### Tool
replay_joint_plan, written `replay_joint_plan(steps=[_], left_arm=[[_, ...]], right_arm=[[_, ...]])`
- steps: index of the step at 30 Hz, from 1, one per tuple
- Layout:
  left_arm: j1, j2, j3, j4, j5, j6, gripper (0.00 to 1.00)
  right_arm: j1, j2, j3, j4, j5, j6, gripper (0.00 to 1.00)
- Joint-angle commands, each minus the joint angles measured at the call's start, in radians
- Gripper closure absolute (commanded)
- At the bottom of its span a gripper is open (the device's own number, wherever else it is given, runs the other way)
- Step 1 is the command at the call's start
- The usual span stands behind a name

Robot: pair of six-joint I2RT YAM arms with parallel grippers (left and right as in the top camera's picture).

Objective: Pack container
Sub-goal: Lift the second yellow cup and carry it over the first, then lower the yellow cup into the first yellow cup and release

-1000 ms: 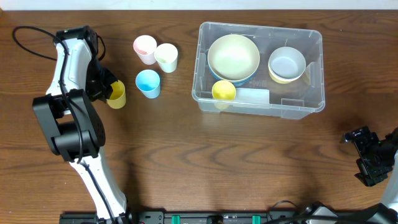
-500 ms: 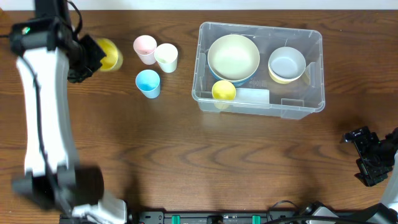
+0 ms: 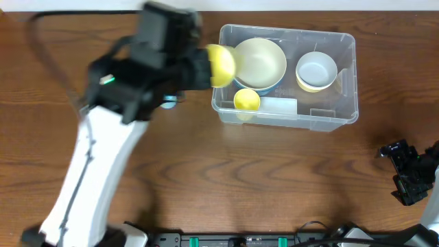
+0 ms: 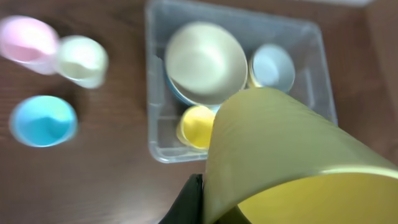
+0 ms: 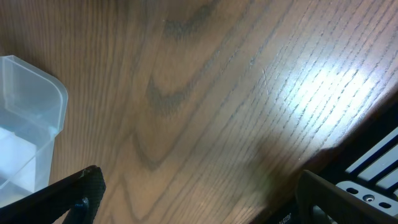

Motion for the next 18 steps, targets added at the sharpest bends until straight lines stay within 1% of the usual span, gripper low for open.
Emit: replay_joint_plan(steps=[1, 6, 11, 15, 18], left_arm=[[-0.058, 0.098, -0.006, 0.006, -0.025, 0.016, 0.94], [-0.109, 0.211, -0.006, 0.007, -0.025, 0.017, 0.94], [-0.123, 0.283, -0.006, 0.001, -0.032, 0.017, 0.94], [-0.123, 0.322, -0.006, -0.004, -0.106, 0.017, 0.94], [-0.122, 0.351, -0.006, -0.003, -0.135, 0.017, 0.94]], right_arm=[[-0.008, -0.012, 0.0, 0.003, -0.006, 0.014, 0.01], [-0.008, -0.012, 0.0, 0.002, -0.006, 0.014, 0.01], [-0.008, -0.012, 0.0, 0.002, -0.006, 0.014, 0.01], [-0.008, -0.012, 0.0, 0.002, -0.006, 0.014, 0.01], [-0.008, -0.012, 0.0, 0.002, -0.006, 0.014, 0.01]])
